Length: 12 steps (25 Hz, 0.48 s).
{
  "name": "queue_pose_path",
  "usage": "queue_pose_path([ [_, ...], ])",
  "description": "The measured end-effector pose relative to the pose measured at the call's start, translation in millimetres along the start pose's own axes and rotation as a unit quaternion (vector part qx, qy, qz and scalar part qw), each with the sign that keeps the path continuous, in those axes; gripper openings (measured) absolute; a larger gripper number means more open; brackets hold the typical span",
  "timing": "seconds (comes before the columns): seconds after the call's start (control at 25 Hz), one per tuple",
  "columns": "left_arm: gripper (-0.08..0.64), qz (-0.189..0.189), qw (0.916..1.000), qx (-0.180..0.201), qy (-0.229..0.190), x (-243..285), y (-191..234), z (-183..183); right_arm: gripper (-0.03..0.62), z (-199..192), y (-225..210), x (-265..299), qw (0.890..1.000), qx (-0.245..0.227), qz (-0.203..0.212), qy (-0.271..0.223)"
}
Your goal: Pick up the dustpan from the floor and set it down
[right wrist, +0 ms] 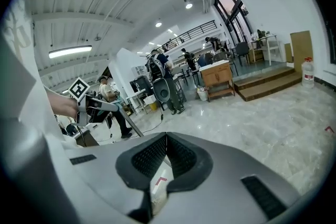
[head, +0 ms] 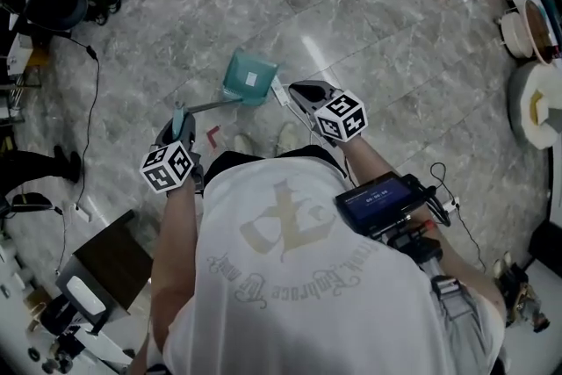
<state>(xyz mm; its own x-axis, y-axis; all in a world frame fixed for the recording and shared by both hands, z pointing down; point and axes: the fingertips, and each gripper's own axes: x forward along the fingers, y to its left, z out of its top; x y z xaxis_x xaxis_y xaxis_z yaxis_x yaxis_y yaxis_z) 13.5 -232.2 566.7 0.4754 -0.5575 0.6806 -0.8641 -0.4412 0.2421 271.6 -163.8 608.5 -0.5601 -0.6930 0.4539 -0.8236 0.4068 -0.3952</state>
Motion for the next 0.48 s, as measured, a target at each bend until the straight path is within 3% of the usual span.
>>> queue_pose_path([
  [0.48,0.114,0.063,0.9966,-0.052,0.004,-45,42,-59,0.017,-6,44,37,0.996,-0.043,0.069,0.040],
])
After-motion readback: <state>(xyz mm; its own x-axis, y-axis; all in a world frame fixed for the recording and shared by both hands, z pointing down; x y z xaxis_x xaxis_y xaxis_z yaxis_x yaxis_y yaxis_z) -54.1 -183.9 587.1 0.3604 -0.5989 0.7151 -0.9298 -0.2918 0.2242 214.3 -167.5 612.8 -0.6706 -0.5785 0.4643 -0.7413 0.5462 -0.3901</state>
